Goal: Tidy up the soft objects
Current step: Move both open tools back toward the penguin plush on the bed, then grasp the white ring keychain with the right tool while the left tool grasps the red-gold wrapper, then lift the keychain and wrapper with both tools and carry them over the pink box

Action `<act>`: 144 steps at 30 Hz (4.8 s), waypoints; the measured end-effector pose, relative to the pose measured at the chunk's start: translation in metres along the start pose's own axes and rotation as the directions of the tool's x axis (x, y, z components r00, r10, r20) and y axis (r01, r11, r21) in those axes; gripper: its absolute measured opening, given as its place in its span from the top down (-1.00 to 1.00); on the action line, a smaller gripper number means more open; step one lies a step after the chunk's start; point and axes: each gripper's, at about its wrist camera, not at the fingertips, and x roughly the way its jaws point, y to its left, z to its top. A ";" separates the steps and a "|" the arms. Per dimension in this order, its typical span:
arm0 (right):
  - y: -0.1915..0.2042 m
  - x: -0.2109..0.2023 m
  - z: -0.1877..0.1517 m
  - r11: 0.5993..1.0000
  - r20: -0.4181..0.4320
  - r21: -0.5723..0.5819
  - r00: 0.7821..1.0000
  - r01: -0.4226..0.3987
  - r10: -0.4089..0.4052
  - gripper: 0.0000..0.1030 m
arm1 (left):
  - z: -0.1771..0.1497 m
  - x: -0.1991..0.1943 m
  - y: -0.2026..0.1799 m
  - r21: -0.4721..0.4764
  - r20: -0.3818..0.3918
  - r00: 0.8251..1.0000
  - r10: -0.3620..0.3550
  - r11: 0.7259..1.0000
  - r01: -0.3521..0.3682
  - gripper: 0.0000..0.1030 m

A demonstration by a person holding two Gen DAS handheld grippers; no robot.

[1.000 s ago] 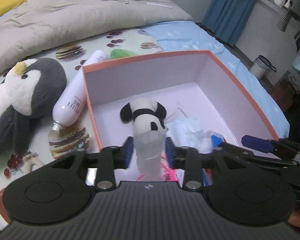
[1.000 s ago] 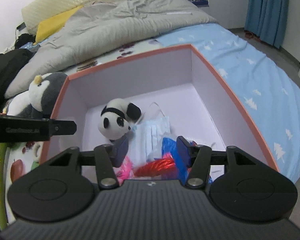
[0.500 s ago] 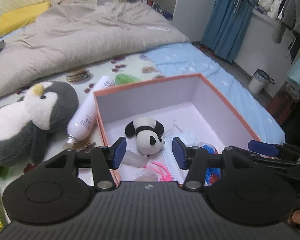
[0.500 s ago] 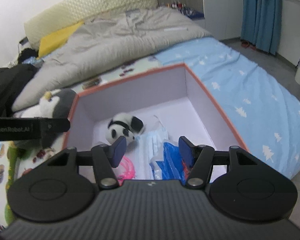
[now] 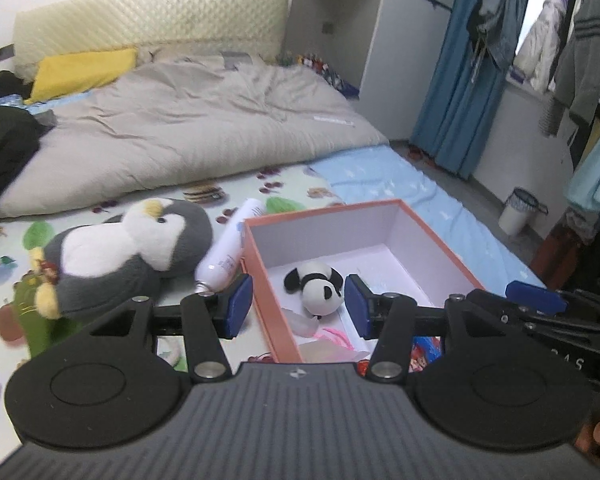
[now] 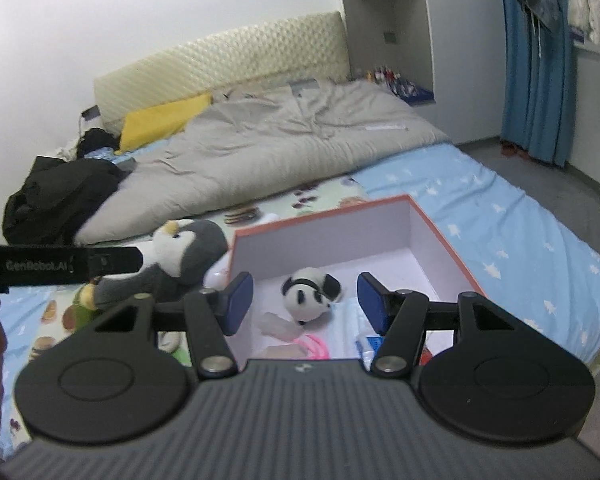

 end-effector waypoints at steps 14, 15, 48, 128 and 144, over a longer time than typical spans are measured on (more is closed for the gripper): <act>0.061 -0.045 -0.039 0.993 0.017 -0.068 0.995 -0.100 0.101 -0.18 | -0.066 -0.102 0.053 -0.079 0.053 0.996 0.066 0.995 -0.062 -0.10; 0.064 -0.045 -0.043 0.992 0.015 -0.070 0.994 -0.107 0.108 -0.18 | -0.070 -0.104 0.056 -0.082 0.053 0.996 0.073 0.994 -0.068 -0.10; 0.134 -0.019 -0.143 0.956 -0.130 -0.116 0.958 -0.271 0.256 -0.18 | -0.185 -0.115 0.143 -0.245 -0.034 0.973 0.229 0.942 -0.230 -0.20; 0.192 0.233 -0.116 0.947 -0.283 -0.212 0.943 -0.242 0.178 0.68 | -0.070 0.094 0.307 -0.427 0.019 0.963 0.270 0.873 -0.236 0.40; 0.169 0.164 -0.136 0.955 -0.272 -0.181 0.945 -0.236 0.182 0.68 | -0.129 0.047 0.242 -0.387 -0.036 0.978 0.208 0.899 -0.205 0.40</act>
